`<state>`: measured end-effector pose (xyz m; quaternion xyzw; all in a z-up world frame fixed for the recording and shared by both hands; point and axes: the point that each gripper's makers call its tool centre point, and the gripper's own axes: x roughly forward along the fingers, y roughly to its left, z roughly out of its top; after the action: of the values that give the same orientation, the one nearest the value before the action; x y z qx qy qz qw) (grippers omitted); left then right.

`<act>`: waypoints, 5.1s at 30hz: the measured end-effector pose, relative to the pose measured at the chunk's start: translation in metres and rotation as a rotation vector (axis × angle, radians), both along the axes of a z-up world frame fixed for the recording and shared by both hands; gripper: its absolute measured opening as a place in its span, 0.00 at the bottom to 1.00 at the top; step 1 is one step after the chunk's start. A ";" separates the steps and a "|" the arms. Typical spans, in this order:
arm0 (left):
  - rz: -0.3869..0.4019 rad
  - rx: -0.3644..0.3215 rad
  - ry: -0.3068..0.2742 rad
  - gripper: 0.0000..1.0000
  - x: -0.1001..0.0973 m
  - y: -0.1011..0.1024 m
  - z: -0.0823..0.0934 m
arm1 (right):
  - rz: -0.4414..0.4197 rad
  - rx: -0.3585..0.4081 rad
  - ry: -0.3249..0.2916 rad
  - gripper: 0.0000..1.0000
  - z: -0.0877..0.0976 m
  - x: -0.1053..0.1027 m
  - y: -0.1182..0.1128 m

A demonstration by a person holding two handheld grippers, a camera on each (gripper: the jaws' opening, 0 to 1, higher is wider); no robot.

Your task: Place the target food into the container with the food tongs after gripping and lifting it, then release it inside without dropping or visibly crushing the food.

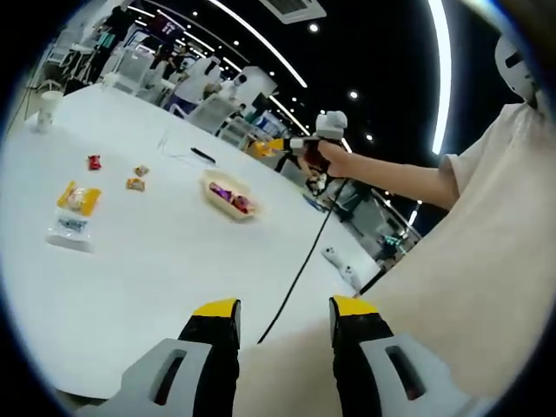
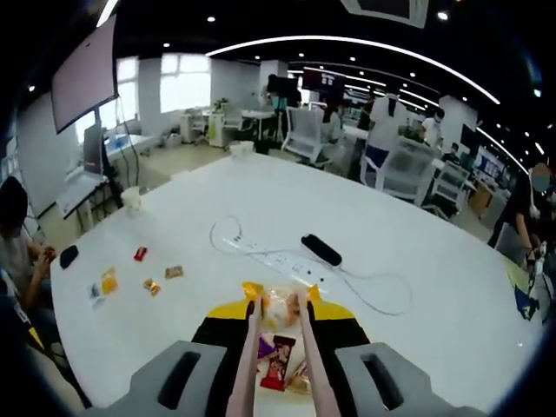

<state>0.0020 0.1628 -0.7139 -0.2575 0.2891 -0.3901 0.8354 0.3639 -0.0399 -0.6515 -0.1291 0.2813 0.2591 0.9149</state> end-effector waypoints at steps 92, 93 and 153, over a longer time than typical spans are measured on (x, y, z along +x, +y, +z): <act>0.024 0.001 0.008 0.40 -0.022 0.059 -0.007 | 0.090 -0.013 0.075 0.27 -0.032 -0.034 0.103; 0.027 0.001 0.009 0.40 -0.022 0.061 -0.007 | 0.094 -0.012 0.077 0.27 -0.033 -0.035 0.106; 0.140 -0.041 0.030 0.40 -0.028 0.124 -0.018 | 0.617 -0.149 0.183 0.30 -0.107 -0.102 0.305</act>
<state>-0.0265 0.2865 -0.7321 -0.2998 0.2748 -0.3326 0.8508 0.2621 0.2653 -0.7583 -0.2509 0.3283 0.5132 0.7523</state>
